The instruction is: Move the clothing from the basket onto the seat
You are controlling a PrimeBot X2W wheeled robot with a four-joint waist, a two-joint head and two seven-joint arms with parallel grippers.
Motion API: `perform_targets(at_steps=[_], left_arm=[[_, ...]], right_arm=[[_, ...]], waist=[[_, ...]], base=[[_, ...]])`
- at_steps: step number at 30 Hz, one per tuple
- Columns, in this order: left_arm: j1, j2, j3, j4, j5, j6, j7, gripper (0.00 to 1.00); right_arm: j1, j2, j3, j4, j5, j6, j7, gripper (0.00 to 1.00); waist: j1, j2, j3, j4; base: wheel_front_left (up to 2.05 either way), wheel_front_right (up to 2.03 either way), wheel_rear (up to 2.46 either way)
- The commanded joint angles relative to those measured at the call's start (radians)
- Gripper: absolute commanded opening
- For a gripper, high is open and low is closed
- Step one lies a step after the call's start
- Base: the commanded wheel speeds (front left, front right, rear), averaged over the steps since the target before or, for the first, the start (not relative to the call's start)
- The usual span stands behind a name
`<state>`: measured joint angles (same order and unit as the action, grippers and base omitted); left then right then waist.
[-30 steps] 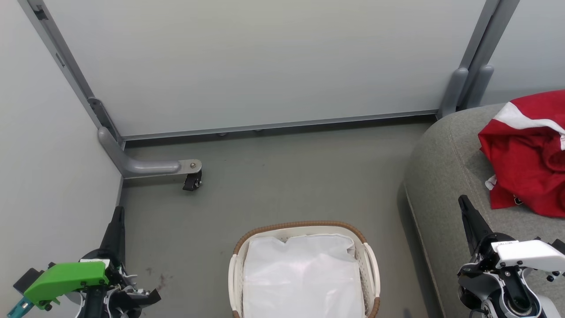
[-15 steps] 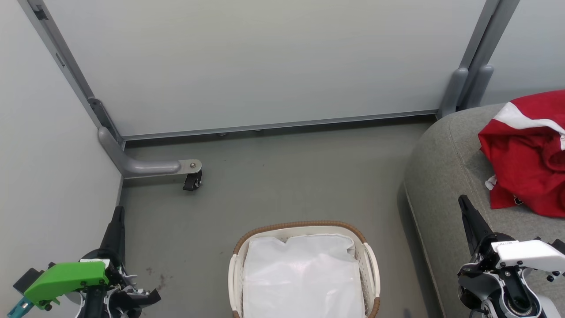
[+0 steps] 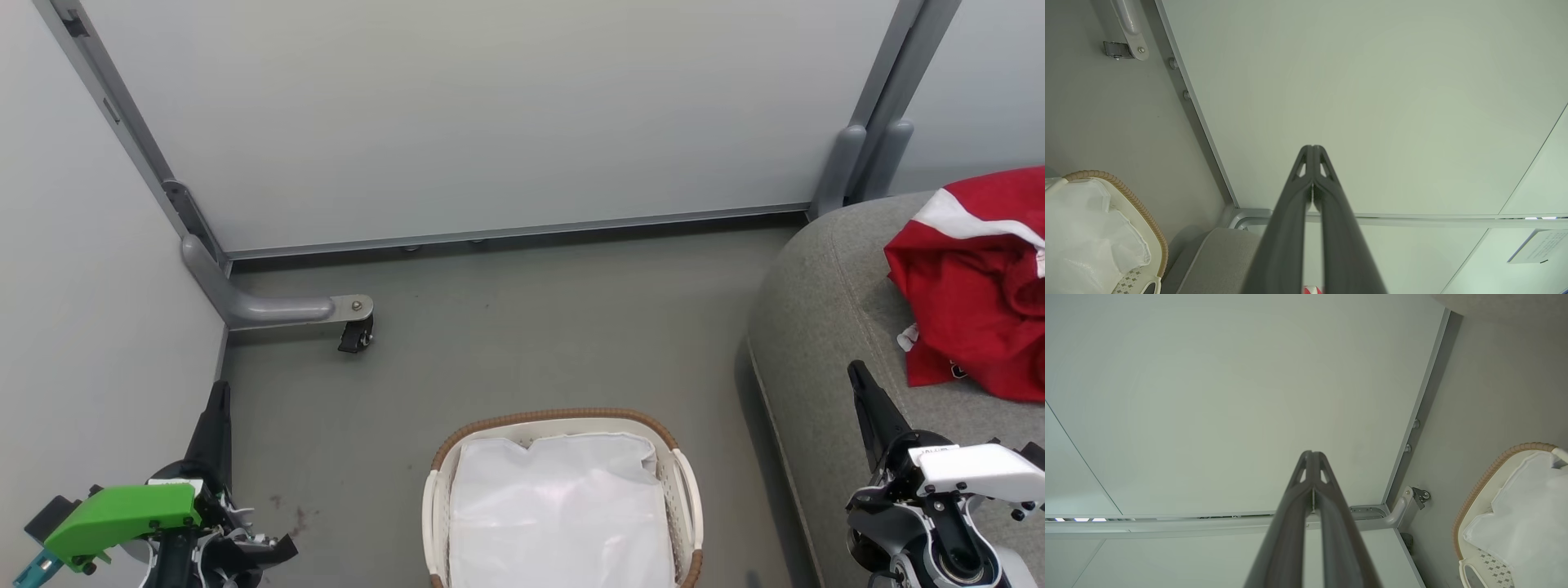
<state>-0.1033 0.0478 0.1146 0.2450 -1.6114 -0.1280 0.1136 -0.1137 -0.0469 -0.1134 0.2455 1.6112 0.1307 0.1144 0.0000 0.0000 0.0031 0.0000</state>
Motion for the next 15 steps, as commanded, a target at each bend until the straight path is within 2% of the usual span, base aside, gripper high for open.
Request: perform_targets(at_steps=[1,15], left_arm=[[-0.010,0.004,0.002,-0.002,-0.003,-0.005,0.004,0.00],[-0.010,0.004,0.002,-0.002,-0.003,-0.005,0.004,0.00]], right_arm=[[0.010,-0.006,-0.002,-0.003,0.003,0.000,0.003,0.00],[0.010,-0.006,-0.002,-0.003,0.003,0.000,0.003,0.00]], waist=[[0.0000,0.0000,0.000,0.000],[0.0000,0.0000,0.000,0.000]], base=[[0.00,0.00,0.00],[0.00,0.00,0.00]])
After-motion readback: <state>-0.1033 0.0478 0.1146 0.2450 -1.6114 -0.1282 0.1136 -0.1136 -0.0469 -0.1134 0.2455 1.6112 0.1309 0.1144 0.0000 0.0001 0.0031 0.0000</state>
